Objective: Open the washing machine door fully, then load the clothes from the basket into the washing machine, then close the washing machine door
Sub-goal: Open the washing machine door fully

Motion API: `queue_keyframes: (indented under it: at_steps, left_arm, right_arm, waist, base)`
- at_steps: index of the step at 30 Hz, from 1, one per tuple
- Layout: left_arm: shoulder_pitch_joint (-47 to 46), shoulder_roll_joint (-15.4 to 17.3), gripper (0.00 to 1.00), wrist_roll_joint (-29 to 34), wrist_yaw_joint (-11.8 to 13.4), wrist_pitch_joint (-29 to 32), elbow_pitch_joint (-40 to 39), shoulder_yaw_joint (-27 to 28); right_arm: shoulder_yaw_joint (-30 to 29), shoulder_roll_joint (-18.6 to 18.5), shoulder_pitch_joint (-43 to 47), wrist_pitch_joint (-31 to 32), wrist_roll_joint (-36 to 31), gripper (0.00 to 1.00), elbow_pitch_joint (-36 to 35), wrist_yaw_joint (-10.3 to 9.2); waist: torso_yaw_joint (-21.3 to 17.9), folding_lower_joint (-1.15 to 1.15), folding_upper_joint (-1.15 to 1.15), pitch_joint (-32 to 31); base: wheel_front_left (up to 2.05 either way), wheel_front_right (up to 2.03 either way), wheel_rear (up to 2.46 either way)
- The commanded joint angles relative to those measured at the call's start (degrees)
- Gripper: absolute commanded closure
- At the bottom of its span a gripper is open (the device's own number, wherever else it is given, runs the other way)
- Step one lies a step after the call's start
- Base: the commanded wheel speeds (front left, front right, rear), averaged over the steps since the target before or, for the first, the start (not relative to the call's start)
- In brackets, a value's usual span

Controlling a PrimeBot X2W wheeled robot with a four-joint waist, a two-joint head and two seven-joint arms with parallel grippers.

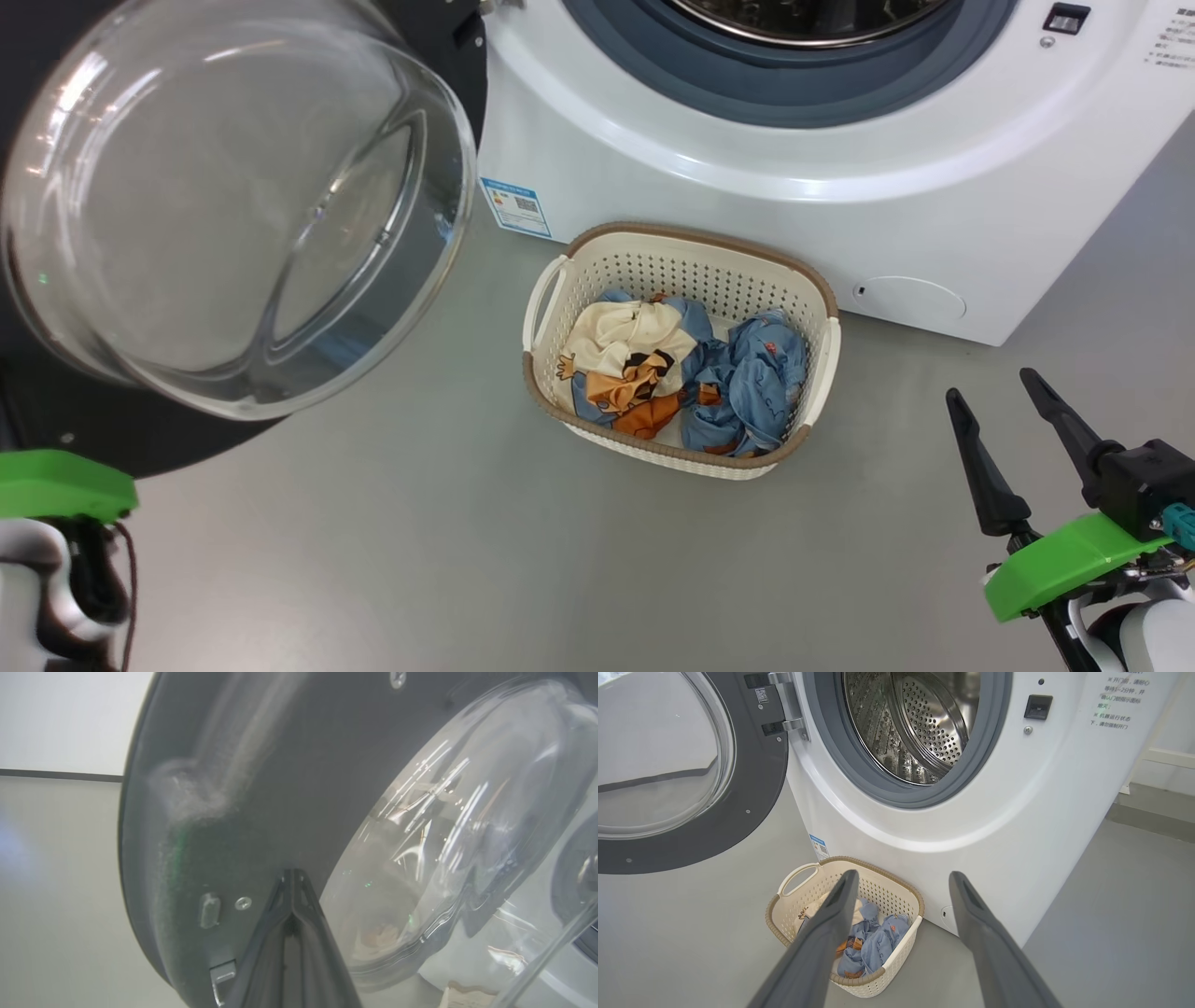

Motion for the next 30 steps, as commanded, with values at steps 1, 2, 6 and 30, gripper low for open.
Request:
queue_keyframes:
  at_steps: [1,2,6,30]
  left_arm:
    - [-3.02,3.02,1.00,1.52,-0.29,-0.36,-0.07,3.77]
    - [-3.37,2.87,1.00,1.90,-0.61,-0.36,0.41,4.32]
    - [-4.14,2.36,1.00,3.04,-1.43,-0.36,1.46,6.02]
    - [-5.51,-4.17,1.00,13.72,-7.99,-0.37,1.74,15.70]
  right_arm:
    - [1.82,-0.46,-1.04,0.05,0.16,0.00,-1.73,0.55]
    - [1.90,-0.43,-1.04,0.11,0.14,0.00,-1.79,0.55]
    - [1.99,-0.41,-1.11,0.34,0.17,0.00,-1.93,0.55]
    - [1.72,0.74,-1.53,-0.16,0.24,0.00,-1.38,0.55]
  waist:
    - [-0.39,0.00,0.00,0.31]
    - [-0.52,0.00,0.00,0.39]
    - [-0.82,0.00,0.00,0.63]
    - [-1.05,0.00,0.00,-0.61]
  base:
    - [0.00,0.00,0.00]
    - [0.00,0.00,0.00]
    - [0.00,0.00,0.00]
    - [0.00,0.00,0.00]
